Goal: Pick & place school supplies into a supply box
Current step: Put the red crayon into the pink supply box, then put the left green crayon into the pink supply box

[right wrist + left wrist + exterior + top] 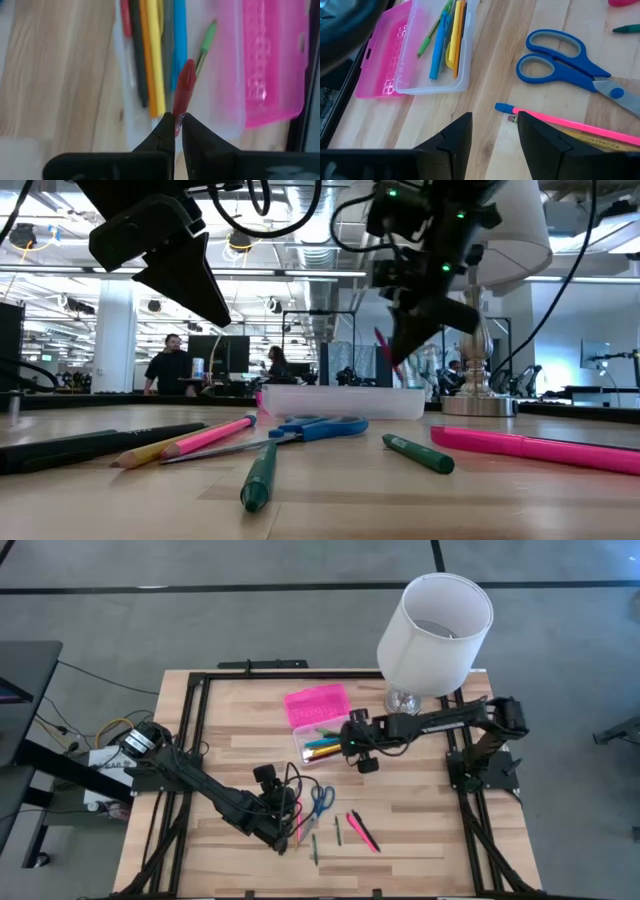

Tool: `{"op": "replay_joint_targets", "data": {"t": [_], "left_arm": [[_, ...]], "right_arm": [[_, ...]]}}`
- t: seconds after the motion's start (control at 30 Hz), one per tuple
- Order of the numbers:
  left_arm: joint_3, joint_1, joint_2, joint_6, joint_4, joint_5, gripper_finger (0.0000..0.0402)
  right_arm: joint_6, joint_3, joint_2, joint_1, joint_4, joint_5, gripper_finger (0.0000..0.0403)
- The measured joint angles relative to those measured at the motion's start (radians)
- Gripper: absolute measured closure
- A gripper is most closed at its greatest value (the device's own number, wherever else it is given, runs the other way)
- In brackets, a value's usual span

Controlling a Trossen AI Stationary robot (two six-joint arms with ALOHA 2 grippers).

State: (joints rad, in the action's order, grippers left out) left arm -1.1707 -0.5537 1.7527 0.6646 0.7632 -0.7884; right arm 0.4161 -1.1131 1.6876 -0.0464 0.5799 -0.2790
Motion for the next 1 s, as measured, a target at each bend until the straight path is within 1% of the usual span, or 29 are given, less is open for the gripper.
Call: {"op": "replay_joint_targets", "data": {"t": [0.13,0.3,0.43,0.5,0.6,0.77,0.9,1.0], "left_arm": [[0.003,-0.002,0.000,0.006,0.004,-0.006,0.0248],[0.035,-0.002,0.000,0.020,0.008,-0.006,0.0248],[0.051,-0.002,0.001,0.038,0.013,-0.005,0.0248],[0.051,-0.002,0.001,0.038,0.004,-0.005,0.0248],[0.051,-0.004,0.001,0.038,0.005,-0.005,0.0248],[0.051,-0.008,0.000,0.038,0.008,-0.003,0.0248],[0.051,-0.008,0.000,0.038,0.009,-0.002,0.0248],[0.051,-0.008,0.000,0.019,0.008,-0.001,0.0248]], "right_arm": [[0.037,-0.050,0.038,-0.009,-0.006,0.011,0.0401],[0.062,-0.073,0.079,-0.027,-0.008,0.017,0.0396],[0.063,-0.094,0.113,-0.037,-0.053,0.019,0.0387],[0.064,-0.099,0.131,-0.039,-0.045,0.019,0.0380],[0.062,-0.113,0.152,-0.043,-0.059,0.020,0.0361],[0.056,-0.126,0.152,-0.048,-0.079,0.019,0.0312],[0.055,-0.125,0.128,-0.048,-0.088,0.019,0.0275],[0.046,-0.125,0.104,-0.036,-0.081,0.018,0.0257]]}}
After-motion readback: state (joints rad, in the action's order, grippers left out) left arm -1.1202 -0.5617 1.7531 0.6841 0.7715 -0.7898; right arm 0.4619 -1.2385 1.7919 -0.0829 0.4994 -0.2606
